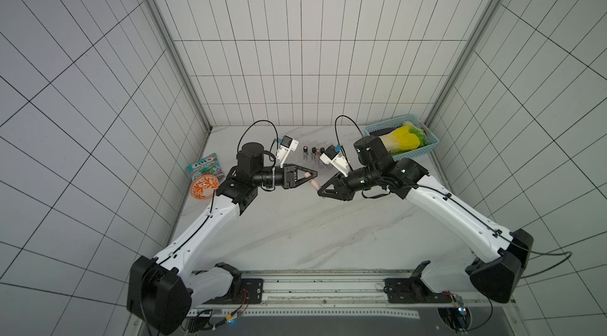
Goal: Arrange the lipsticks in the organizer
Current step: Pick up the lipstick at the center of the board.
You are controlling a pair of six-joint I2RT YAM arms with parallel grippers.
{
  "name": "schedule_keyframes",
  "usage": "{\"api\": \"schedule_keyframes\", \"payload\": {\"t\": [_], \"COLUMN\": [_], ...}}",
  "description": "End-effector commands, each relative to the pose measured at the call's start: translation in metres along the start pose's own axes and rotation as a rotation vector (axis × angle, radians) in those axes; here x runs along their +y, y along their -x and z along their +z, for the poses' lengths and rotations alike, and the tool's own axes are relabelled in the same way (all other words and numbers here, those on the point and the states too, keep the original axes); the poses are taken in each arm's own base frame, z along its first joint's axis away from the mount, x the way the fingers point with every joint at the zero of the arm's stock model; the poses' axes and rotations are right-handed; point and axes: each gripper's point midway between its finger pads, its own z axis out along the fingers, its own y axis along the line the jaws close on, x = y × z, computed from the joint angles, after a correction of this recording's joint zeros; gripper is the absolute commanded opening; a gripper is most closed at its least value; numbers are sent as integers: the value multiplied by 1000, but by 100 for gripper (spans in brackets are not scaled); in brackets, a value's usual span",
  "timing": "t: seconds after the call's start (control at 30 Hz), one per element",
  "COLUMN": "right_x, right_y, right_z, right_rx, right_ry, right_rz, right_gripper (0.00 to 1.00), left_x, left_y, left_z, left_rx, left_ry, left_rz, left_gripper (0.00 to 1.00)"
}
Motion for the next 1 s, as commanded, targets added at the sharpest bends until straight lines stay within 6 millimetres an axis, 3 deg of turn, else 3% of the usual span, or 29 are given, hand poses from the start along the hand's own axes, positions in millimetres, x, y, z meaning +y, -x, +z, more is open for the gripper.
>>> {"api": "schedule_keyframes", "payload": {"t": [0.0, 0.1, 0.27, 0.33, 0.4, 0.53, 0.67, 0.9, 0.97], "right_x": [1, -3, -1, 8, 20, 47, 66, 79, 84], "right_y": [9, 26, 67, 84, 97, 115, 126, 134, 136], "right_z": [-9, -22, -59, -75, -88, -95, -100, -105, -109], "right_rx": [-37, -118, -368, -508, -607, -722, -803, -852, -873], "right_ry": [-57, -135, -244, -231, -186, -12, 137, 232, 258], "right_rz": [-14, -16, -30, -34, -39, -37, -27, -29, -28], "right_gripper": [25, 37, 66, 77, 80, 81, 78, 64, 55], "left_x": [-17, -21, -37, -50, -64, -92, -107, -119, -119], "left_y": [11, 29, 79, 95, 105, 113, 110, 105, 103], "left_z": [-5, -8, -33, -45, -53, -58, -58, -59, -58], "left_rx": [-38, -118, -416, -542, -628, -720, -767, -785, -784], "left_ry": [-7, 29, 95, 80, 45, -37, -97, -154, -162], "left_rz": [64, 72, 112, 139, 166, 228, 265, 287, 286], "left_gripper": [15, 7, 7, 7, 6, 6, 6, 7, 7]}}
